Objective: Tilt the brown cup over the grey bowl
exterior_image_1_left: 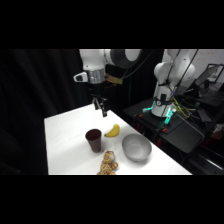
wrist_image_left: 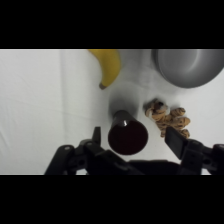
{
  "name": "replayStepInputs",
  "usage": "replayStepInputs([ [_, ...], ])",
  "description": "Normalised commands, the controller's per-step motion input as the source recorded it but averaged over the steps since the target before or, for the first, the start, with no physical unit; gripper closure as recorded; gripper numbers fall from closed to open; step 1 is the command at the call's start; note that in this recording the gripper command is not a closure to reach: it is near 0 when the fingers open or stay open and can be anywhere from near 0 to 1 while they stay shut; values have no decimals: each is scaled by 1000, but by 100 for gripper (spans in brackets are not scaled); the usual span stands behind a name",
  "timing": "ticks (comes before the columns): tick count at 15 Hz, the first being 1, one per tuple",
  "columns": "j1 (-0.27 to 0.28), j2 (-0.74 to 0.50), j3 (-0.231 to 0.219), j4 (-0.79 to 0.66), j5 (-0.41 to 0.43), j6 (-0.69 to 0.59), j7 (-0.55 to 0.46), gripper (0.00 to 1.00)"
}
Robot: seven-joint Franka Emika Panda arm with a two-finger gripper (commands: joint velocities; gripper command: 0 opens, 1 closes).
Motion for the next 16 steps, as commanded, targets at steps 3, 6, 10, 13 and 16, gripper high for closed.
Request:
replayStepInputs([
  [3,-4,51,17,112,-91,-31,96,0],
  [6,36,147,48,287,-96,-32,135,0],
  [10,95,238,70,353,-155,137,206,0],
  [13,63,247,44,225,-75,266,141,0],
  [16,28,242,17,59,-20,287,79,0],
])
